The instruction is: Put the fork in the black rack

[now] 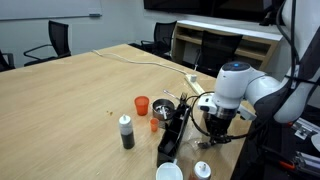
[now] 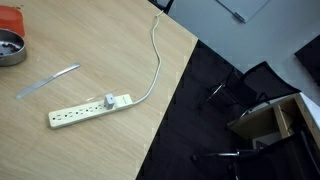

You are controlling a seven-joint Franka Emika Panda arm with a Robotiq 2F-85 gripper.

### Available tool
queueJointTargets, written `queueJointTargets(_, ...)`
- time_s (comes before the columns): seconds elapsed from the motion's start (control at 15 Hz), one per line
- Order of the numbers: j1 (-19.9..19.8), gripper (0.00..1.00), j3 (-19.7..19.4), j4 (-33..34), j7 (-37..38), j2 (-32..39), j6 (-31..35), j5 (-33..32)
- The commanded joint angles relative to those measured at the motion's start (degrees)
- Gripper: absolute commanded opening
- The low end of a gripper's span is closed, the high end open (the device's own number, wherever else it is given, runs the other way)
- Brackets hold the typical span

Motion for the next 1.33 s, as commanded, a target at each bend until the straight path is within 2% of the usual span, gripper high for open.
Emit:
queueJointTargets(0.0, -1.5, 0.02, 2.0, -2.1, 0.8, -4.3, 1.2, -0.3)
queueJointTargets(0.27, -2.9, 0.02, 5.5, -3.5, 0.5, -7.9, 1.7, 1.6)
queueJointTargets(0.8, -8.4, 0.02, 15.8, -8.7, -2.5, -16.6, 0.6, 9.4)
queueJointTargets(1.07, -9.6, 0.02, 19.3, -8.1, -4.1, -21.8, 1.3, 13.5)
queueJointTargets(1.27, -9.1, 0.02, 20.8, -6.2, -6.0, -24.8, 4.2, 17.0)
